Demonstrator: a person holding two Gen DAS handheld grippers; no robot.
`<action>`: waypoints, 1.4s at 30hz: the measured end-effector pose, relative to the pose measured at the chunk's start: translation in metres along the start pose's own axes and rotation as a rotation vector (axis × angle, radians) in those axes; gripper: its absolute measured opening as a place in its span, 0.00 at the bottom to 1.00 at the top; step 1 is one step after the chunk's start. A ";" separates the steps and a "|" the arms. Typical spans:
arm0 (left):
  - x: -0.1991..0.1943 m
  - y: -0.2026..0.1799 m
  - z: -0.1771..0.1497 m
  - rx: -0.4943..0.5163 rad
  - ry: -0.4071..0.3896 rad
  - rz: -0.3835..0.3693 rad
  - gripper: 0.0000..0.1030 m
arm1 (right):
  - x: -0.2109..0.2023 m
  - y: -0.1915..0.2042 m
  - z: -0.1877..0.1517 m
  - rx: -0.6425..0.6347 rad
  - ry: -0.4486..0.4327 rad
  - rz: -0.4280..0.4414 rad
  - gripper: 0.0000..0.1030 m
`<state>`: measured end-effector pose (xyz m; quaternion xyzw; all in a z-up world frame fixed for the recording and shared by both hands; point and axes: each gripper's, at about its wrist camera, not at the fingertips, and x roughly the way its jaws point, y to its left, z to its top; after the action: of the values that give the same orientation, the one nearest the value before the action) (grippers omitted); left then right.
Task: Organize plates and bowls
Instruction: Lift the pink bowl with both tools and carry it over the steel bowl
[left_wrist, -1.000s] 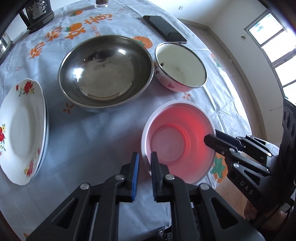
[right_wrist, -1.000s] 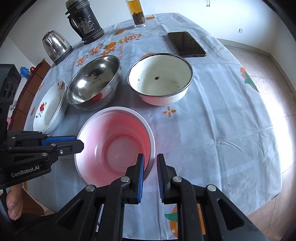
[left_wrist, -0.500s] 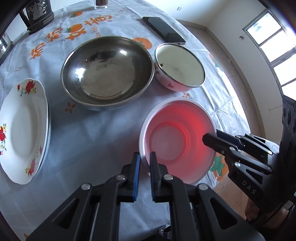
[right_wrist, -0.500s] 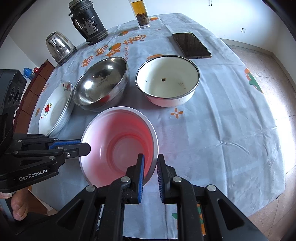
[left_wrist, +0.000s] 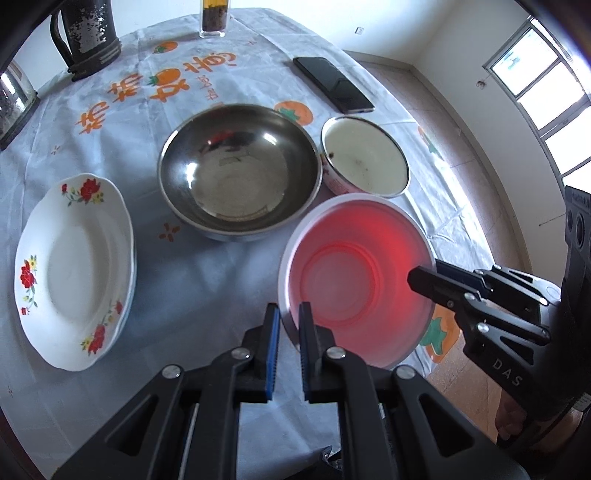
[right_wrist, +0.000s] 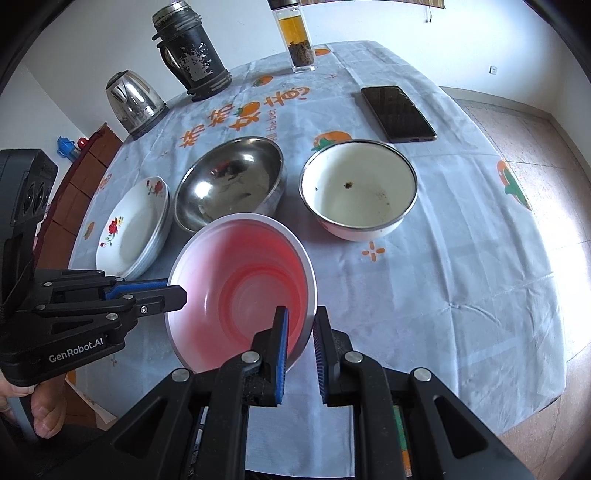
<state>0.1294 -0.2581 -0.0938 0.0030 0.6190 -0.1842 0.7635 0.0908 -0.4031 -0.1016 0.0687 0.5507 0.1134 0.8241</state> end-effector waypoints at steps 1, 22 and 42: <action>-0.002 0.001 0.001 -0.002 -0.005 -0.001 0.07 | -0.001 0.002 0.002 -0.004 -0.002 0.003 0.14; -0.039 0.025 0.024 -0.044 -0.114 0.028 0.07 | -0.015 0.026 0.040 -0.037 -0.091 0.050 0.14; -0.038 0.046 0.057 -0.084 -0.144 0.078 0.07 | 0.007 0.034 0.090 -0.086 -0.100 0.056 0.14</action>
<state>0.1898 -0.2179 -0.0545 -0.0184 0.5690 -0.1280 0.8121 0.1725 -0.3671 -0.0647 0.0540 0.5011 0.1564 0.8494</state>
